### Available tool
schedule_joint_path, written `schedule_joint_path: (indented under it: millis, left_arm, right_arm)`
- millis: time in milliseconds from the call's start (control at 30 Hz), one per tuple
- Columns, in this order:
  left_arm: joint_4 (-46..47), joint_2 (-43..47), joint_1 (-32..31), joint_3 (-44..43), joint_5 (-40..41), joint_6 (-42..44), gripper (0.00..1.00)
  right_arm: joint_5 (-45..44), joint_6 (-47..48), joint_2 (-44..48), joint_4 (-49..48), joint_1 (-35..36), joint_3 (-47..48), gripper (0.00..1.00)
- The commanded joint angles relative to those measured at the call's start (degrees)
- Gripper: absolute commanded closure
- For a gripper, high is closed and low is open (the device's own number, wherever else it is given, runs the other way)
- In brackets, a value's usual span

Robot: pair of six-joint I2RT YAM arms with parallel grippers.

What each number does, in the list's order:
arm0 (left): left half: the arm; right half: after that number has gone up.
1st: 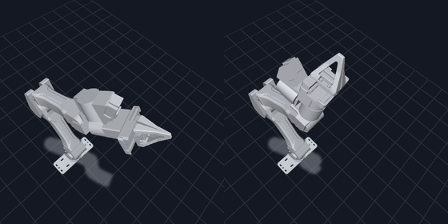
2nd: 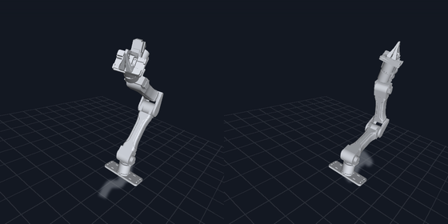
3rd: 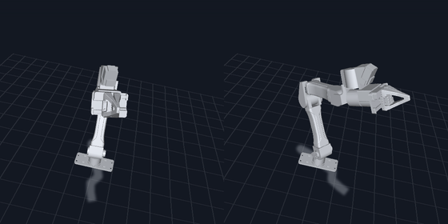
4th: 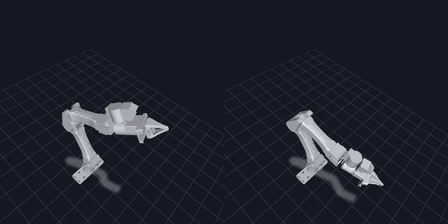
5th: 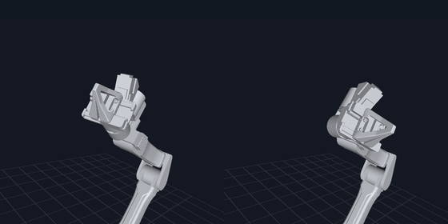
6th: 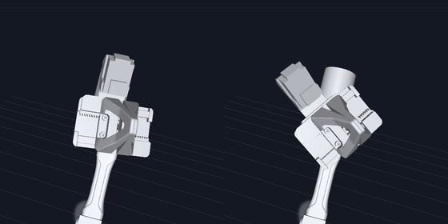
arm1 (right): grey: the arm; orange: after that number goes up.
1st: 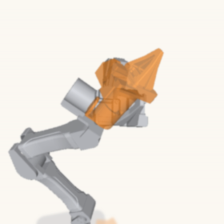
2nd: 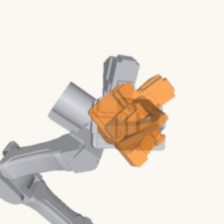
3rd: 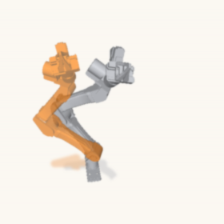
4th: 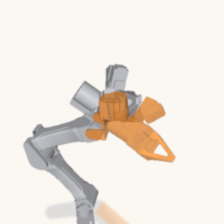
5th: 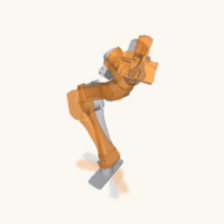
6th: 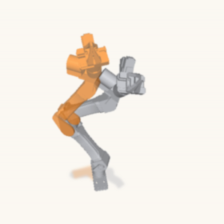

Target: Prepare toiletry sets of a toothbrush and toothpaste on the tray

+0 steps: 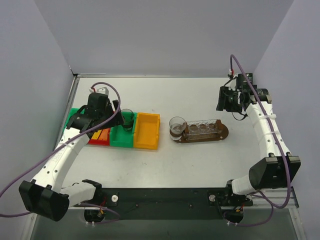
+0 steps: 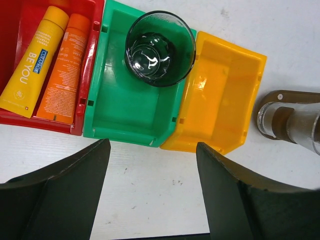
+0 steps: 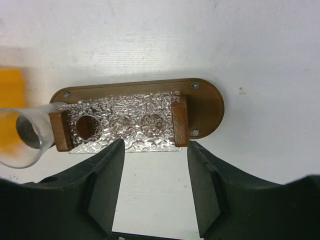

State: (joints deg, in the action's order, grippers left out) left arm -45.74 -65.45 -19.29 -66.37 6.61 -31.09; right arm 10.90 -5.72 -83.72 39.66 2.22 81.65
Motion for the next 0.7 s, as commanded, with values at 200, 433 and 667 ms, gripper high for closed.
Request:
schedule_joint_path:
  millis: [200,433,667]
  left_arm:
    - [3.7,-11.1,6.0,-7.6,-6.2,8.4,0.27]
    - [3.6,-19.7,7.3,-12.1,-6.0,13.6,0.37]
    - [3.6,-25.2,7.7,-14.5,-6.5,15.2,0.39]
  right_arm:
    - [-3.0,1.3,11.2,4.8,-0.3,2.7,0.59]
    - [-3.9,0.8,14.4,5.1,-0.3,-0.8,0.66]
    - [-3.8,0.6,15.6,5.1,-0.3,-2.1,0.67]
